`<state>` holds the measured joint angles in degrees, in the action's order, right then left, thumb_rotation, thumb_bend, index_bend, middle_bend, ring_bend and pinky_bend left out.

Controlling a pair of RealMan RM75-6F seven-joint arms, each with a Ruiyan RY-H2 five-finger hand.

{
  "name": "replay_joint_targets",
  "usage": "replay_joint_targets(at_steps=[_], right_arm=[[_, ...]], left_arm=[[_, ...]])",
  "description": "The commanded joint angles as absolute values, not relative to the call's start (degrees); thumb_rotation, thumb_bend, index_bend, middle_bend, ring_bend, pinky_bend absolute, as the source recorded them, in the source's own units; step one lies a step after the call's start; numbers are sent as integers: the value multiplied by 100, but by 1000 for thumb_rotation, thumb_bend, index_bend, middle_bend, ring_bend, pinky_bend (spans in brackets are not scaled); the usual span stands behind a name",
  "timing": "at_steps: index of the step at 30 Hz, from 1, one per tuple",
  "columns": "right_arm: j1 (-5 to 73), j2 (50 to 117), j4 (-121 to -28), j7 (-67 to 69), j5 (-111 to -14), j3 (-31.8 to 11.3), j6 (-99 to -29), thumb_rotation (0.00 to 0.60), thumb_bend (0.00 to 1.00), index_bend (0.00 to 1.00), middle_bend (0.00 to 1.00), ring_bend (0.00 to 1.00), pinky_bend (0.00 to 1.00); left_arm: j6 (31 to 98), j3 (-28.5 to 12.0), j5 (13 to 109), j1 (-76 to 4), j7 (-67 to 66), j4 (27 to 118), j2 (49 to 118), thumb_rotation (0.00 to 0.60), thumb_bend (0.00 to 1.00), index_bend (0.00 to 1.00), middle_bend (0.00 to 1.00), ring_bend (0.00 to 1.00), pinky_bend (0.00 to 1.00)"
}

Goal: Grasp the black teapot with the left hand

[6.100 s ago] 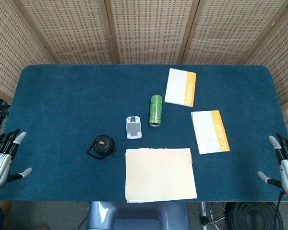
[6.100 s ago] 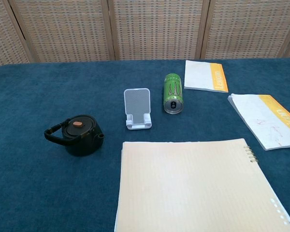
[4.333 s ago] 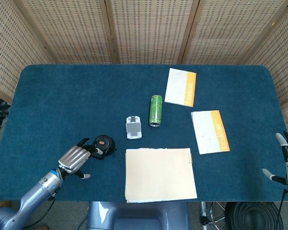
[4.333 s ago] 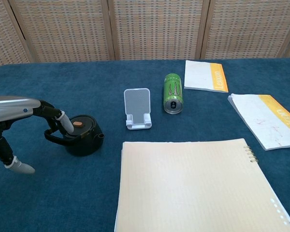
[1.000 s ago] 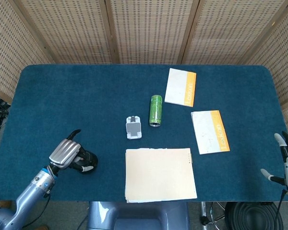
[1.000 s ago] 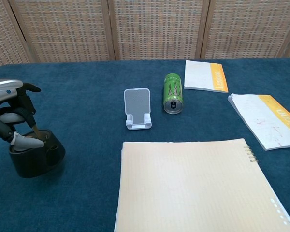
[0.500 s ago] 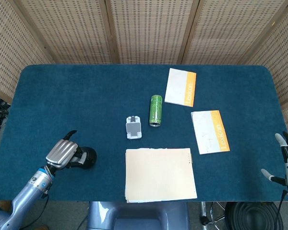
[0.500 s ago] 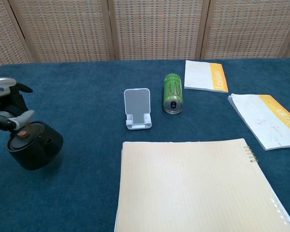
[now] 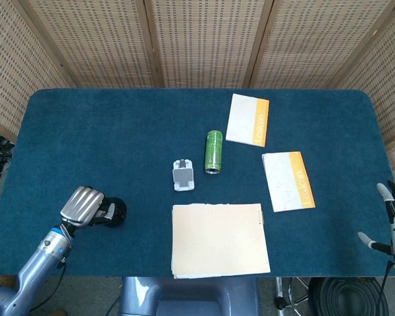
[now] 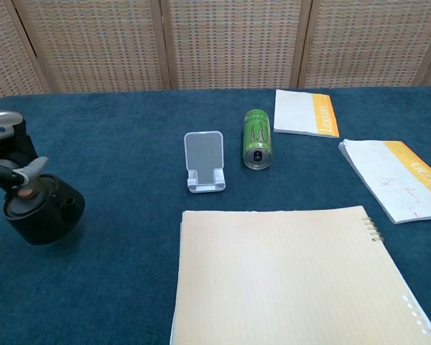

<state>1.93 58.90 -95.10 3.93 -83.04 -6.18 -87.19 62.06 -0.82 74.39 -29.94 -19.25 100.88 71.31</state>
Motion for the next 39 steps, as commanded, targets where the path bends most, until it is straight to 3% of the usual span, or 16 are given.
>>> replay_joint_targets(at_steps=[1, 5, 7, 10, 12, 14, 20, 28, 39], right_arm=[[196, 5893, -9512, 383, -8308, -615, -8714, 600, 0, 0, 0, 0, 0], [199, 5897, -9514, 372, -8310, -612, -8709, 600, 0, 0, 0, 0, 0], [200, 5898, -9517, 372, -8307, -612, -8705, 600, 0, 0, 0, 0, 0], [197, 5897, -9517, 381, -8300, -618, -8711, 600, 0, 0, 0, 0, 0], [197, 5894, -9516, 389, -8298, -620, -8712, 600, 0, 0, 0, 0, 0], [195, 5891, -9517, 399, -8300, -620, -8714, 600, 0, 0, 0, 0, 0], [190, 5882, -9518, 425, -8300, -626, -8727, 600, 0, 0, 0, 0, 0], [185, 5872, -9513, 456, -8307, -627, -8734, 600, 0, 0, 0, 0, 0], [190, 5879, -9510, 439, -8289, -633, -8724, 600, 0, 0, 0, 0, 0]], left_arm=[[6204, -87, 7454, -2992, -1925, 10075, 7128, 229, 1000, 1000, 1000, 866, 678], [6196, -96, 7456, -2992, -1937, 10071, 7119, 226, 1000, 1000, 1000, 866, 770], [6180, -102, 7436, -2998, -1962, 10074, 7113, 264, 1000, 1000, 1000, 866, 783], [6138, -108, 7409, -3017, -2012, 10085, 7108, 350, 1000, 1000, 1000, 869, 790], [6131, -112, 7418, -3025, -2036, 10099, 7108, 451, 1000, 1000, 1000, 869, 796], [6138, -114, 7434, -3026, -2054, 10115, 7102, 511, 1000, 1000, 1000, 870, 806], [6148, -142, 7418, -3039, -2155, 10194, 7060, 555, 1000, 1000, 1000, 871, 817], [6191, -328, 7585, -3167, -2105, 10135, 7020, 565, 1000, 1000, 1000, 871, 817], [5900, -697, 8250, -3774, -1728, 9485, 6963, 600, 1000, 1000, 1000, 871, 817]])
